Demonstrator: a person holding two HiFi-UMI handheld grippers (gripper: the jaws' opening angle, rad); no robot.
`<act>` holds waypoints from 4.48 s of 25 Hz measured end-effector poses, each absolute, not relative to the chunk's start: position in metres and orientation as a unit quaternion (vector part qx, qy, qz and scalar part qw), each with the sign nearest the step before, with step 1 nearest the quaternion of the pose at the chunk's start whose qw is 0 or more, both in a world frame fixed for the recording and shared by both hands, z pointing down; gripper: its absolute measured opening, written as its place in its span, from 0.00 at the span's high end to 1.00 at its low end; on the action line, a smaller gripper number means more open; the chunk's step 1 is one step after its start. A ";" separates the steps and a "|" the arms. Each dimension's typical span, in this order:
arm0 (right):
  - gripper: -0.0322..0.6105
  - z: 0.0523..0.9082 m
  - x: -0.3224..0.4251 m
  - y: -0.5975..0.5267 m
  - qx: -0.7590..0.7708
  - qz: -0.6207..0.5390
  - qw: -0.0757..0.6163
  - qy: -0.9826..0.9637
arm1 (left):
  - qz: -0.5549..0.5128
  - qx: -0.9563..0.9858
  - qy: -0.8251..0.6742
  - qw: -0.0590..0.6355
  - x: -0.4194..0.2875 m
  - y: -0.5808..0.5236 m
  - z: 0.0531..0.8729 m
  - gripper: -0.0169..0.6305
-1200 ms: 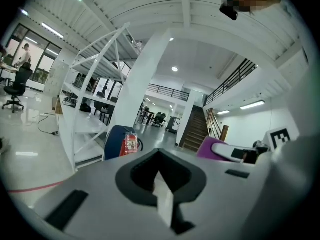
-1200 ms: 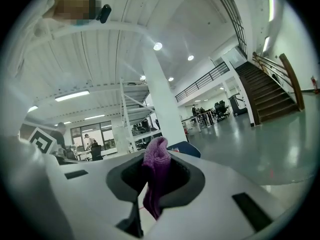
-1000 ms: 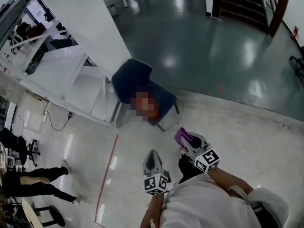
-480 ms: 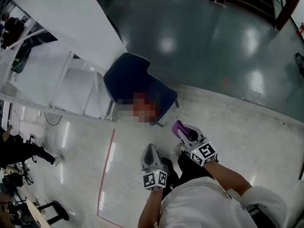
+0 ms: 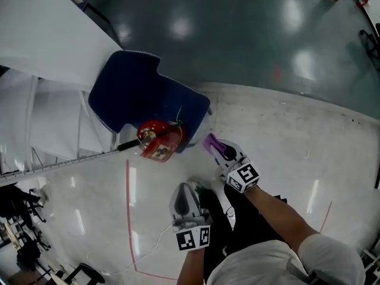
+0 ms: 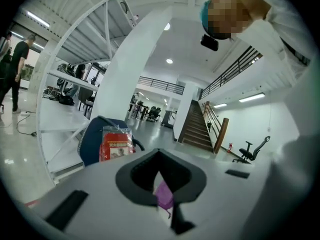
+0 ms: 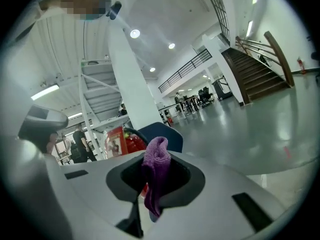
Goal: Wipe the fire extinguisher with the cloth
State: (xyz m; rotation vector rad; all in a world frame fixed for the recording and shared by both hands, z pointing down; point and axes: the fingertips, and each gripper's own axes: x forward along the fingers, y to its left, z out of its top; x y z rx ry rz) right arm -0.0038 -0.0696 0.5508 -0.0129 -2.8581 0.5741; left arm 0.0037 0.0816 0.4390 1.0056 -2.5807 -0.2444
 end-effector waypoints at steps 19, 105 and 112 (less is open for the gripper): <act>0.86 0.816 -0.150 -0.065 0.024 0.190 0.193 -0.962 | -0.180 0.366 -0.886 0.220 -0.014 0.098 0.565 0.97; 0.86 0.555 -0.014 0.027 0.204 0.252 0.080 -0.943 | -0.040 0.650 -0.733 0.195 -0.050 0.136 0.412 0.97; 0.86 0.637 -0.041 0.009 0.229 0.282 0.077 -0.929 | -0.008 0.606 -0.774 0.183 -0.054 0.123 0.491 0.97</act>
